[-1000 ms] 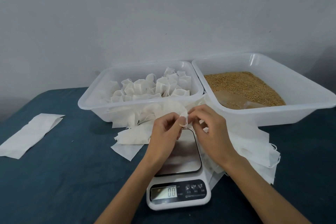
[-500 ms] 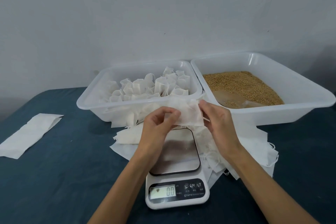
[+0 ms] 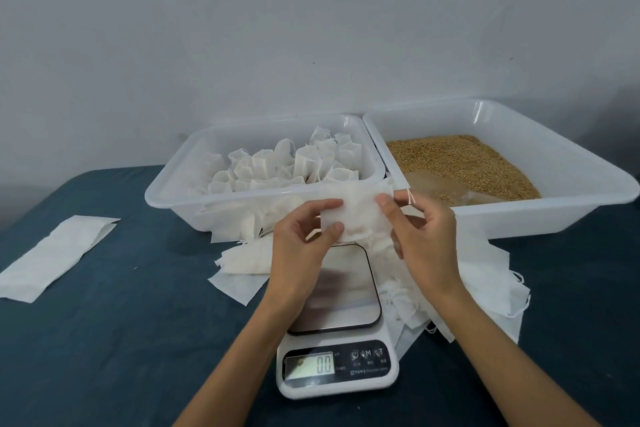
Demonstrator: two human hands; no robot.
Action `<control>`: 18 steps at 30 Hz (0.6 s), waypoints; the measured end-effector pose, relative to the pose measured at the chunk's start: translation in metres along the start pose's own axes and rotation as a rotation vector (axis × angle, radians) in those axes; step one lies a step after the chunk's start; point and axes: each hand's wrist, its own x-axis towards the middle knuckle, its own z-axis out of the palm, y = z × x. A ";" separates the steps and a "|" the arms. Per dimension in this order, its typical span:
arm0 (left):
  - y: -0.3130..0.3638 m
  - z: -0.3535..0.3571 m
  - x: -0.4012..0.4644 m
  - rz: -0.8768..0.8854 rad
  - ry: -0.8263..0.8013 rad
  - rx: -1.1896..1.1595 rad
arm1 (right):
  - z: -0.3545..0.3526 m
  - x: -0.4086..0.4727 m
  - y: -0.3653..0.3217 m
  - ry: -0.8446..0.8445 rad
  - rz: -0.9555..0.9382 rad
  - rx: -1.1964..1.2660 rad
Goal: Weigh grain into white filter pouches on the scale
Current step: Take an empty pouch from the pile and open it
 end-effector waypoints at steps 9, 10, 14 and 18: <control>0.001 -0.005 0.003 -0.030 0.079 -0.034 | 0.000 0.000 0.002 -0.039 0.011 0.046; 0.001 -0.005 0.003 -0.032 0.083 -0.031 | 0.000 0.000 0.001 -0.070 0.004 0.064; 0.002 -0.004 0.003 -0.032 0.074 -0.027 | 0.004 -0.002 0.001 -0.232 0.022 0.072; 0.001 -0.006 0.005 -0.078 0.095 -0.080 | 0.003 -0.003 0.005 -0.201 0.018 0.092</control>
